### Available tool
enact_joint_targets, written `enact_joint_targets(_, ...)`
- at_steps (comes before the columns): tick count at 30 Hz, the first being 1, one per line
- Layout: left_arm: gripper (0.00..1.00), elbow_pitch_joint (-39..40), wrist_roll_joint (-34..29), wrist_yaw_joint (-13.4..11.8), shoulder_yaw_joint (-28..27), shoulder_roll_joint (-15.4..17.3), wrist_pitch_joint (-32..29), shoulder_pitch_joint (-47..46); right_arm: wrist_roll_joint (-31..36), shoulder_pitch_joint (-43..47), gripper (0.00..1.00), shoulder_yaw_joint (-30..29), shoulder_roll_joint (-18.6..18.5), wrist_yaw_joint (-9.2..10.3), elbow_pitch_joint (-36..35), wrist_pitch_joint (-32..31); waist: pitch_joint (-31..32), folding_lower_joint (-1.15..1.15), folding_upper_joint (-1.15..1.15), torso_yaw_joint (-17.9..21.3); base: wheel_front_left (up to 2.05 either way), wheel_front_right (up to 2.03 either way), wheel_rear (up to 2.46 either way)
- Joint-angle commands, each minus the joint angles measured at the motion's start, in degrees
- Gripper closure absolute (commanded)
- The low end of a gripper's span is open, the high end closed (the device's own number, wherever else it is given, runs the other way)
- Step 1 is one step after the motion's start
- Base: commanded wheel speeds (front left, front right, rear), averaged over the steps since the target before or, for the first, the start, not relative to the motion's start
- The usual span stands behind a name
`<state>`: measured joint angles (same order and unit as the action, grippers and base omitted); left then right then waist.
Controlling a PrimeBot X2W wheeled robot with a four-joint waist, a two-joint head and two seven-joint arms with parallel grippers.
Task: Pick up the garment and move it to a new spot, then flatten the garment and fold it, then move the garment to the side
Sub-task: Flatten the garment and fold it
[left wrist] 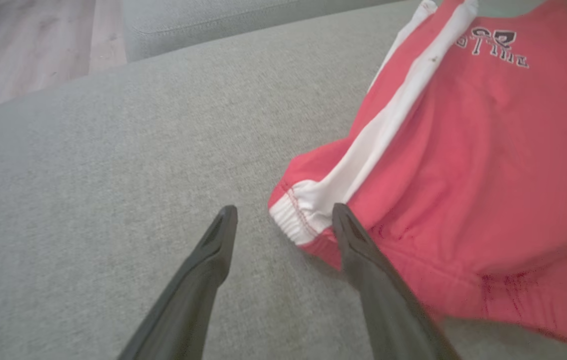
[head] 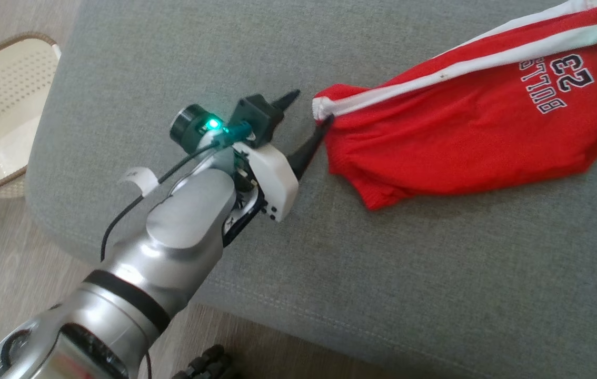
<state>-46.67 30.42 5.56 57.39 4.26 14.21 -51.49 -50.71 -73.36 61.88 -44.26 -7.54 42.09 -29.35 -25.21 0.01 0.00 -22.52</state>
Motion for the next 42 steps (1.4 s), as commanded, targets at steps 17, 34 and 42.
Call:
enact_joint_targets(17, 0.0, 13.8, -2.6, -11.1, -20.8, 5.1, 0.8, 11.1, 1.5, 11.0, 0.0, -7.5, 8.8, 0.05, 7.3, 35.1, 9.4, -0.01, 0.0, 6.2, 0.0, 0.0, 0.0)
enact_joint_targets(34, 0.0, 33.3, -12.8, -11.6, -41.9, 1.0, 0.8, 37.1, 26.3, 41.2, 0.0, -42.5, 19.7, 0.05, -9.7, 44.3, 20.4, -0.01, 0.0, 15.6, 0.0, 0.0, 0.0)
enact_joint_targets(42, 0.0, 37.3, -15.9, -9.6, -46.7, -1.0, 0.8, 44.0, 37.8, 55.3, 0.0, -53.7, 28.0, 0.05, -19.6, 44.3, 22.2, -0.01, 0.0, 18.0, 0.0, 0.0, 0.0)
